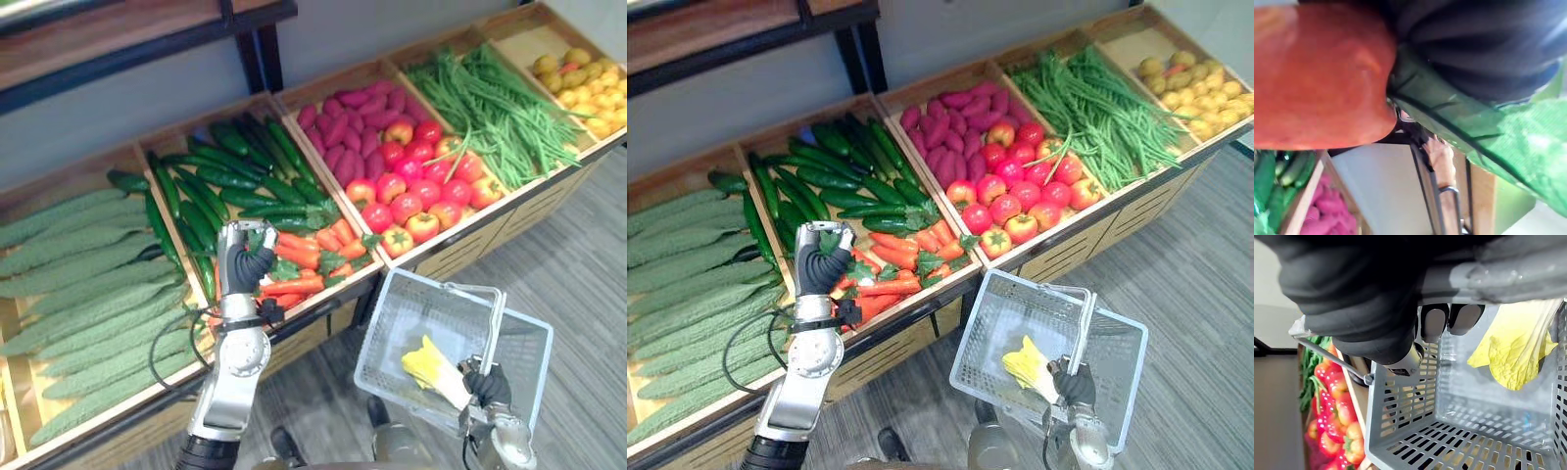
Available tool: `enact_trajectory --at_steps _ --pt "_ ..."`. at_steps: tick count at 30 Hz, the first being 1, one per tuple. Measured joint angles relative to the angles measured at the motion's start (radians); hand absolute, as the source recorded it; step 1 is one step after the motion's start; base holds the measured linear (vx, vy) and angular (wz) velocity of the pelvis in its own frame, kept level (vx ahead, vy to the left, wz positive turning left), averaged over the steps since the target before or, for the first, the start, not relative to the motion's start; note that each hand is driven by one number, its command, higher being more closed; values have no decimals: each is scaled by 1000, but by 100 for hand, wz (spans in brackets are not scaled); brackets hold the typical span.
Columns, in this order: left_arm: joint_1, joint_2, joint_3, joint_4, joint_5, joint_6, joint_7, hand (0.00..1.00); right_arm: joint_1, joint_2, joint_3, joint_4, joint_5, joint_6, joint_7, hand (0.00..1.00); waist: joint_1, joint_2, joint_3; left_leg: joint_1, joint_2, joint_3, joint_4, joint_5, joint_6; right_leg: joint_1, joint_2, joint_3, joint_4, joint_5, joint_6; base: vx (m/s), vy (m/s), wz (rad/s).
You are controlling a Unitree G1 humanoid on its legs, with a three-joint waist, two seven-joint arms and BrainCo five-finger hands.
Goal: Pick vegetable in the basket
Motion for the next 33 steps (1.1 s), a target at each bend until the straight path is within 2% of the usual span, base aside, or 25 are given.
enact_trajectory --at_steps 1,2,3,5,6,7,9,11,12,13,14,15,16,17,18,19,20,21,22,23,24,25,26,28,33 --pt "0 -1 -8 0 0 0 -4 100 -2 0 8 -13 -5 1 -3 100 3 -1 -1 3 17 24 13 -12 -3 -15 -15 -63 2 -2 -14 -18 -37 -166" --pt "-2 -2 -25 0 -1 -3 -16 100 -10 0 22 -27 -18 0 -5 100 3 2 -6 23 31 82 32 -24 -9 -45 -58 -234 22 4 -66 31 -29 -136" --pt "-9 -4 -35 6 -1 -5 -18 100 -28 0 32 -33 -25 0 -6 100 -5 -2 -8 45 44 134 41 -30 -19 -61 -116 -434 46 9 -90 56 -31 -135" --pt "-33 -8 -38 29 -2 -6 -19 100 -60 -1 33 -30 -37 0 -8 100 -6 -4 -9 80 50 192 37 -25 -30 -63 -189 -674 87 24 -118 100 -57 -126" --pt "-58 -8 -35 50 -2 -6 -19 100 -97 -6 34 -13 -48 -1 -10 100 -7 -1 -9 107 54 210 33 -21 -35 -64 -220 -800 134 52 -121 163 -162 -172" --pt "-89 -8 -28 78 -5 -6 -17 100 -146 -16 34 16 -53 -2 -19 100 -10 6 -7 128 62 211 32 -23 -37 -91 -210 -831 176 42 -117 178 -219 -153" --pt "-146 -17 -41 133 -15 -6 -22 100 -202 -44 32 55 -52 -2 -30 100 -17 24 -9 157 82 217 53 -22 -37 -110 -165 -776 197 13 -124 167 -178 -130" --pt "-177 -21 -59 165 -22 -7 -28 100 -236 -64 34 86 -52 -2 -43 100 -24 35 -10 168 151 193 192 -14 -25 -106 -121 -724 214 -15 -129 187 -80 -119" --pt "-181 -20 -76 193 -24 -7 -36 100 -246 -77 49 89 -52 -2 -47 100 -24 33 -6 143 217 65 388 75 104 -60 -89 -665 201 -31 -132 237 -53 -115" --pt "-175 -16 -83 217 -33 -7 -36 100 -246 -89 78 90 -52 -2 -53 100 -20 30 -2 92 218 -104 503 109 116 -9 -80 -621 160 -35 -133 243 -14 -129" --pt "-172 -16 -88 227 -40 -7 -36 100 -253 -92 90 90 -52 -4 -66 100 -13 31 -1 30 180 -237 570 19 61 18 -76 -585 125 -42 -143 199 71 -109" --pt "-164 -16 -97 229 -42 -7 -36 100 -272 -95 96 93 -52 -4 -69 100 -9 31 1 -42 106 -362 600 -72 57 43 -77 -537 101 -42 -143 188 113 -120" --pt "-153 -14 -102 229 -42 -8 -36 100 -295 -93 104 109 -53 -4 -70 100 -5 27 5 -96 35 -438 578 -134 79 73 -80 -487 82 -42 -143 187 116 -110" --pt "-149 -14 -103 229 -42 -8 -36 100 -302 -93 108 118 -53 -5 -70 100 -1 26 7 -122 3 -470 556 -154 86 88 -82 -465 73 -42 -142 201 141 -120" --pt "-142 -16 -104 230 -42 -9 -36 100 -306 -95 117 129 -54 -9 -70 100 16 25 8 -170 -54 -534 498 -167 93 107 -83 -415 62 -44 -139 200 181 -116" --pt "-138 -15 -103 230 -42 -9 -36 100 -307 -96 120 135 -57 -9 -70 100 29 25 9 -202 -101 -588 440 -167 93 113 -85 -374 59 -46 -132 224 248 -147" --pt "-134 -16 -103 230 -43 -10 -36 100 -308 -104 134 144 -64 -9 -70 100 41 28 11 -234 -149 -662 331 -158 78 117 -88 -323 63 -45 -91 168 236 -126" --pt "-131 -19 -102 229 -43 -11 -36 100 -307 -112 144 148 -65 -9 -70 100 47 36 15 -237 -161 -694 257 -136 59 114 -81 -302 70 -49 -75 127 274 -138" --pt "-127 -35 -103 229 -56 -17 -37 100 -309 -136 162 148 -71 -8 -67 100 47 82 27 -245 -148 -740 137 -6 74 114 -38 -261 85 -63 -47 136 303 -112" --pt "-119 -29 -103 242 -74 -20 -38 100 -302 -126 173 153 -77 -1 -67 100 45 76 27 -227 -150 -711 147 -26 66 123 -45 -225 82 -60 -36 257 379 -109" --pt "-121 -18 -103 244 -109 -20 -39 100 -292 -113 196 142 -82 -1 -63 100 38 48 30 -213 -175 -682 108 -27 79 125 -70 -194 45 -38 -3 221 259 -56" --pt "-123 -16 -104 244 -114 -20 -39 100 -291 -107 196 142 -82 -1 -63 100 37 42 30 -210 -181 -677 96 -21 87 124 -76 -190 38 -37 -2 207 193 -30" --pt "-125 -14 -113 244 -136 -20 -40 100 -280 -85 196 142 -87 0 -62 100 35 23 34 -188 -207 -662 43 1 104 126 -99 -185 16 -30 9 128 110 -1" --pt "-120 -14 -115 245 -161 -17 -40 100 -259 -73 196 142 -89 9 -51 100 35 17 37 -145 -233 -651 -22 18 116 149 -123 -185 -10 -26 16 178 127 0" --pt "-103 11 -139 249 -188 -16 -61 100 -234 -63 217 95 -80 18 -14 100 27 16 36 -92 -239 -637 -88 19 116 185 -125 -181 -56 -24 16 128 22 -7"
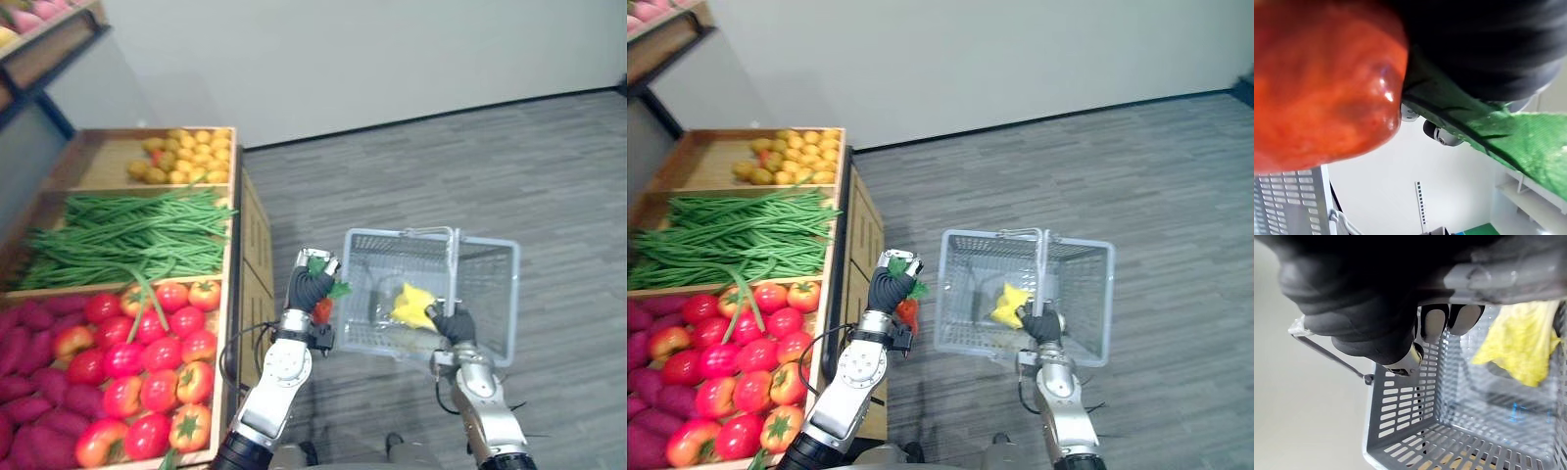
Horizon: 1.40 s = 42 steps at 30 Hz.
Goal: Pick vegetable in the basket
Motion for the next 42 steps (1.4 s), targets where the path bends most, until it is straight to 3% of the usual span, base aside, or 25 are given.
enact_trajectory --at_steps 6,10,22,23,34,37,42 --pt "23 3 -39 137 -10 23 -40 100 14 2 41 -57 54 -1 38 100 -15 -3 -3 27 6 7 -51 11 -5 3 9 19 -18 2 -2 47 -21 -9" --pt "18 3 -68 218 -8 36 -43 100 33 1 89 -69 104 -2 46 100 -34 -21 -20 28 5 1 -71 21 -8 1 8 18 -28 2 -3 2 -6 2" --pt "-120 3 -156 380 45 60 -30 100 61 -9 314 -68 216 -2 105 100 -42 -41 -55 16 1 -19 -141 88 -4 -33 8 -7 -34 21 -9 -47 -16 4" --pt "-136 4 -155 400 50 60 -20 0 61 -10 325 -67 224 -2 109 100 -42 -43 -56 21 1 -19 -155 97 -5 -31 9 -7 -43 28 -8 -84 -20 -2" --pt "-182 11 -151 488 89 75 -1 0 49 -32 407 -53 244 -1 147 100 -71 -80 -79 38 -7 -2 -195 120 -5 -29 9 9 -83 56 1 -36 -12 -5" --pt "-182 11 -151 489 90 76 -1 0 48 -32 406 -53 243 -1 147 100 -88 -81 -80 41 -9 -5 -195 120 -5 -19 8 7 -84 57 2 0 0 0" --pt "-182 11 -140 489 114 77 -2 0 49 -35 399 -53 243 -1 147 100 -91 -81 -80 44 -8 -7 -195 120 -5 -17 8 7 -83 57 2 -24 -16 0"
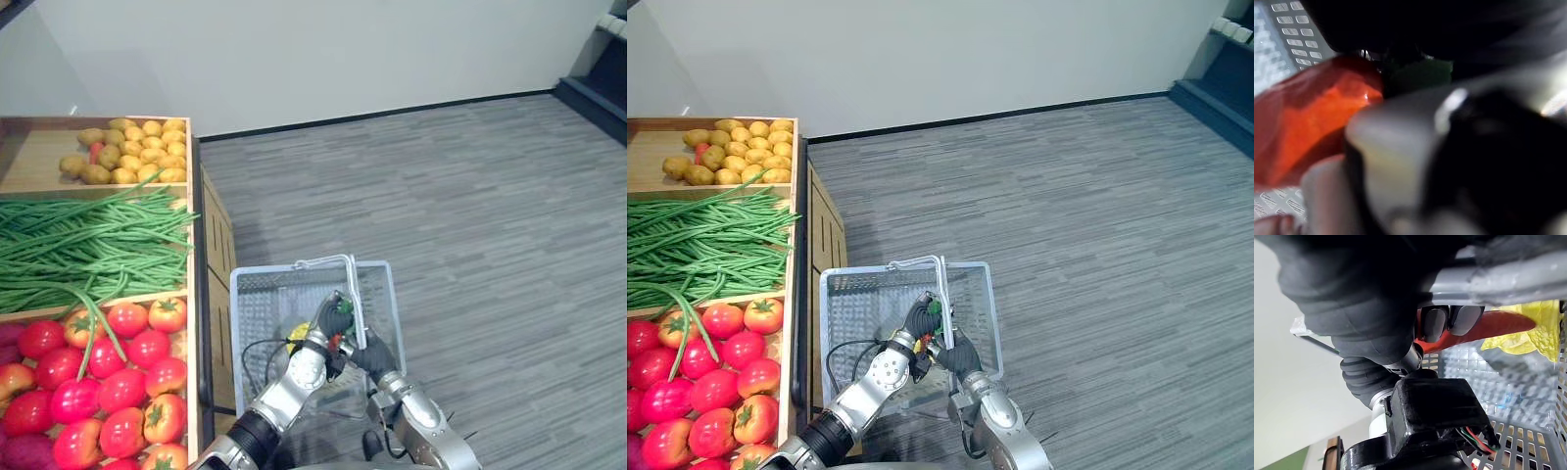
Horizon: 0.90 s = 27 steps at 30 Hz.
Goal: Pick vegetable in the basket
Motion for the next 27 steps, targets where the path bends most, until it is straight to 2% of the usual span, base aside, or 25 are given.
enact_trajectory --at_steps 5,10,21,25,27 --pt "2 1 37 -12 56 0 -20 0 1 -1 -27 0 -6 0 0 100 1 2 -1 -3 -2 -11 0 0 0 2 -1 -10 0 0 0 -24 -24 5" --pt "36 17 124 -173 62 -4 -22 0 2 17 -131 -5 -40 0 -4 100 3 5 -2 -8 -2 -27 0 0 0 5 -2 -22 0 0 0 -7 -25 9" --pt "127 39 246 -313 95 -12 -45 0 19 44 -322 -18 -86 -1 -47 100 13 33 -12 -12 -5 -59 2 1 2 21 -2 -57 -2 -4 -1 -18 -22 8" --pt "190 28 338 -401 52 -31 -51 0 73 47 -391 -54 -149 -1 -52 100 28 41 -12 -9 -6 -84 0 7 -1 33 0 -82 2 -11 -3 -20 -31 18" --pt "251 25 397 -419 -21 -45 -64 0 83 49 -438 -54 -188 0 -59 100 31 47 -14 -8 -6 -103 -1 10 -3 40 -1 -99 12 -22 -4 -15 -28 23"
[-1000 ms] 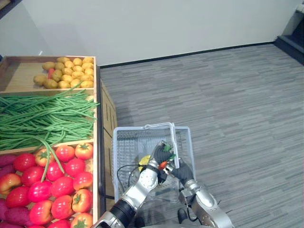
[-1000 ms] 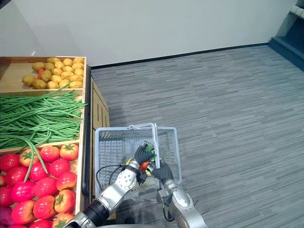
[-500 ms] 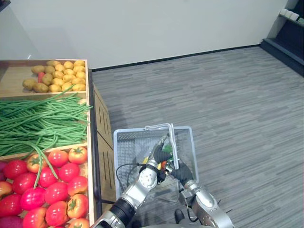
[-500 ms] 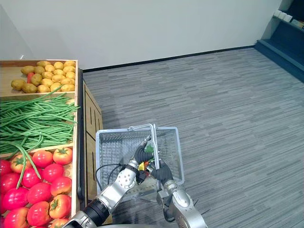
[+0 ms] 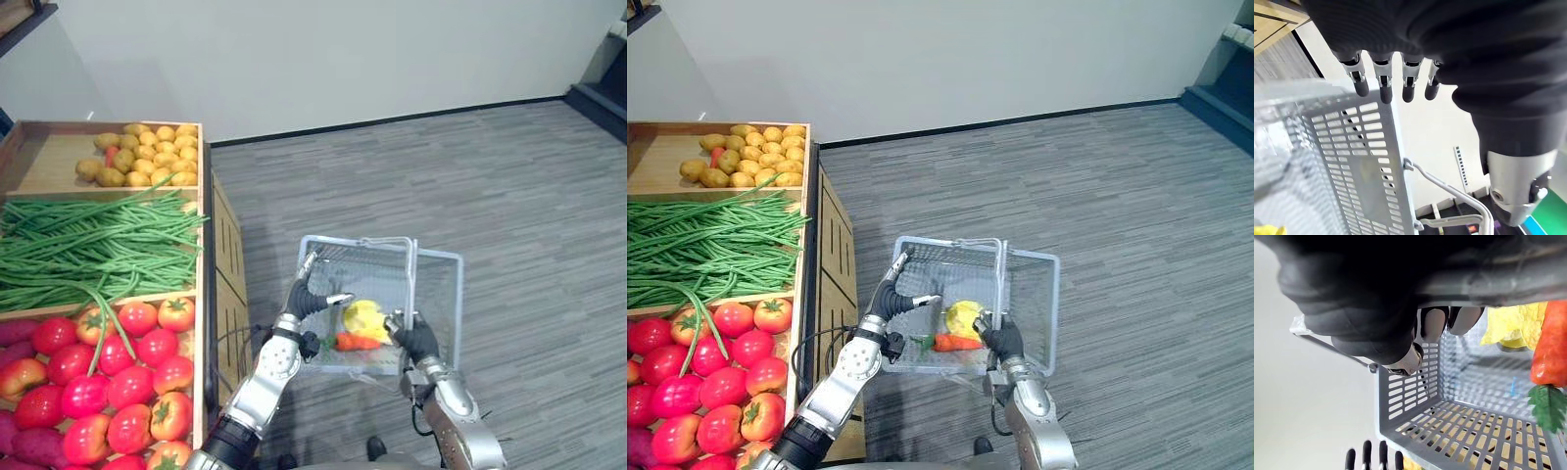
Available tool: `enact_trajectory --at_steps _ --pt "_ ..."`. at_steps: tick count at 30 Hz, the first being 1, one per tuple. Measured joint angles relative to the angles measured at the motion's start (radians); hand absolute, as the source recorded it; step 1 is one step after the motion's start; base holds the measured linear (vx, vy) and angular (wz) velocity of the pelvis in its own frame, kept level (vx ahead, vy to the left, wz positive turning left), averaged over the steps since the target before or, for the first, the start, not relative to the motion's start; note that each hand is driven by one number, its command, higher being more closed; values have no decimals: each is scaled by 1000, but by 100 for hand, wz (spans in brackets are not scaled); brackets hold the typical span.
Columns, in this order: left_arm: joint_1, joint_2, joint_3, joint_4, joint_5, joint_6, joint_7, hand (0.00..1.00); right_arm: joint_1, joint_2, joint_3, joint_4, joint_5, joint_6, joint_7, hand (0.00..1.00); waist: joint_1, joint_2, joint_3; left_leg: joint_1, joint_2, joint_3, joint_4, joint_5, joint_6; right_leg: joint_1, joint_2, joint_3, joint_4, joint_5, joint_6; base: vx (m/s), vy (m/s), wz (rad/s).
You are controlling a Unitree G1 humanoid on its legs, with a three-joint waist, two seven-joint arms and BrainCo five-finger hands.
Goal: Pick vegetable in the basket
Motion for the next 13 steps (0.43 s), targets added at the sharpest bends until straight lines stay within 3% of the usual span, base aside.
enact_trajectory --at_steps 3,7,13 --pt "81 -2 51 0 -98 -1 -22 0 13 0 -70 0 -42 0 -10 100 22 4 -3 0 1 -12 -1 2 -2 1 0 -14 12 -9 -1 -21 -29 14" --pt "176 1 103 17 -170 -2 -65 0 19 -2 -147 34 -73 0 -9 100 27 4 -3 3 4 -34 -2 7 -2 16 -1 -34 11 -14 -2 -16 -21 18" --pt "197 51 170 240 -275 5 -145 0 17 -8 -191 181 -127 3 -9 100 36 2 -3 5 5 -32 -5 13 -3 23 1 -49 12 -15 -4 -32 -13 5"
